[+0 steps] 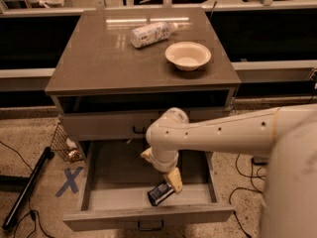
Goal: Pick rxbar blueberry from middle drawer and place on counter
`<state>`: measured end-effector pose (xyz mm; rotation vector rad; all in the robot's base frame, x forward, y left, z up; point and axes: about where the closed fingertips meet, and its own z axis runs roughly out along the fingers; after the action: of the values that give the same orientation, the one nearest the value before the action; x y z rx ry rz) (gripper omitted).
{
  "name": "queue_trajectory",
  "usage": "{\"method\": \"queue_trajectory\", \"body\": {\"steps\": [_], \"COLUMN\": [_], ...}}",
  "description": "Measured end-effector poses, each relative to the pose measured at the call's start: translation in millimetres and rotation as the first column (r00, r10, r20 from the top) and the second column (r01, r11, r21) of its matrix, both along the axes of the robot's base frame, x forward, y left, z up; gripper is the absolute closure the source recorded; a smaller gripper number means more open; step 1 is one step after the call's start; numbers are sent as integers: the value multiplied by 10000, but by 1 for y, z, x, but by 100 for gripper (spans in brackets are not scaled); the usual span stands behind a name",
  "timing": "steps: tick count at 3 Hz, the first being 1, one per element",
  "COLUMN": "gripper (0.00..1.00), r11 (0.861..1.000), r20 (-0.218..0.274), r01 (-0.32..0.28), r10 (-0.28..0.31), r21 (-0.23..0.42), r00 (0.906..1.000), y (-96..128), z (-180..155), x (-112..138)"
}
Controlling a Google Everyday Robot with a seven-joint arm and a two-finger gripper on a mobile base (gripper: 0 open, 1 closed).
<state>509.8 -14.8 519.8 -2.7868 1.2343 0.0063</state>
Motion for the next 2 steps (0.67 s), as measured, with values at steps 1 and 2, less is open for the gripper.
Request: {"method": "queue_trajectory", "body": {"steps": [1, 2], "gripper": [0, 0], "r11": [9996, 9971], "r20": [-270, -262], "r01": [-262, -749], "r10": [259, 753], "r21": [-114, 165], "r00": [9993, 9968], "y": [11, 15], "z": [-65, -114], "x": [4, 7]}}
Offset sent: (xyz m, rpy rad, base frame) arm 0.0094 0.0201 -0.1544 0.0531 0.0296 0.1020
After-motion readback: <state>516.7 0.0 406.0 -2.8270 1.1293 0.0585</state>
